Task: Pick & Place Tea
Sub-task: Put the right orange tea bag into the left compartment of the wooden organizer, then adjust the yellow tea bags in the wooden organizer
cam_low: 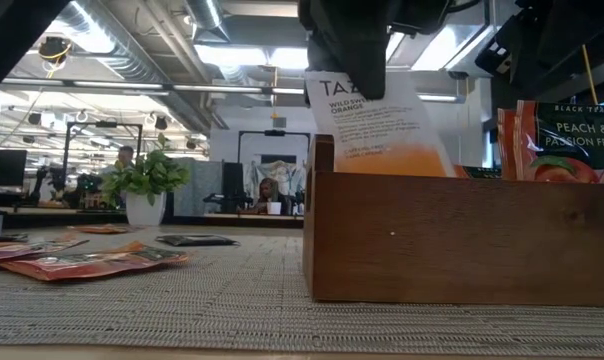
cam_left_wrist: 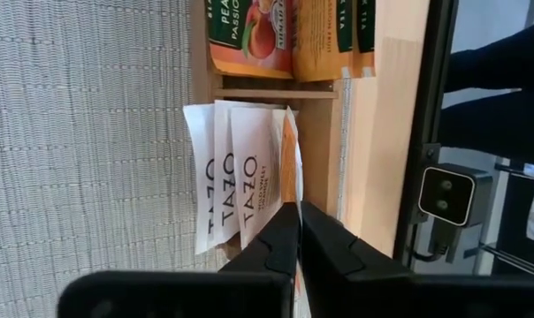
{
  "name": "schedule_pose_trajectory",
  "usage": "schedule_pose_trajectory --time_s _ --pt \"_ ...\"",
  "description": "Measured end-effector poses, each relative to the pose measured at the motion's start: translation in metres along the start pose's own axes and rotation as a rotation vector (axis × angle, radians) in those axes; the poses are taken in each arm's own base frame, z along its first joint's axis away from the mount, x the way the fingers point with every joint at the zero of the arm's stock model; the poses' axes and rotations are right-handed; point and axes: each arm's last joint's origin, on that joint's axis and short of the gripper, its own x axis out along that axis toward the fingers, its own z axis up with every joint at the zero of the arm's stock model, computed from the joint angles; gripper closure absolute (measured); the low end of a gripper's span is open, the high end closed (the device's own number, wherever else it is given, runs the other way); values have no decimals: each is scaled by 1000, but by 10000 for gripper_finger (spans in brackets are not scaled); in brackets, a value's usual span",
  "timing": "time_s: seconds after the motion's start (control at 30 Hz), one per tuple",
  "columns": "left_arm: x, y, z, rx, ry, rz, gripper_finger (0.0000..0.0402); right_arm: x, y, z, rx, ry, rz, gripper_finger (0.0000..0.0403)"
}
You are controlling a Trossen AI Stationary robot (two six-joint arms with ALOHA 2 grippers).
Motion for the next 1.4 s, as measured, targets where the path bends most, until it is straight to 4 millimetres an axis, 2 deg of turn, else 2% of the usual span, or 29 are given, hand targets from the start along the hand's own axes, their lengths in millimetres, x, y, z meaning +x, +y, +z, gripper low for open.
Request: schedule_pose_trajectory --time_s 0.5,0.67,0.83,0.97,1.07,1.27,1.33,1.4 --pt "-2 3 1 -18 13 -42 300 0 1 1 6 -12 14 282" --pt "-19 0 10 -56 -57 -57 293 -1 11 7 -14 -68 127 282" --pt "-33 -28 11 23 -211 17 294 -5 33 7 -73 -140 225 282" --pt "-62 -58 4 97 -405 67 293 -9 52 2 -126 -177 289 282" --pt "-82 -75 0 149 -537 106 293 -15 60 3 -143 -204 256 282" --pt "-107 -105 12 358 -831 -63 294 -50 78 28 -206 -342 189 282" --pt "-114 -116 15 450 -912 -157 292 -53 80 32 -225 -331 165 282" --pt "-117 -123 15 526 -955 -206 292 -48 80 32 -233 -283 97 282"
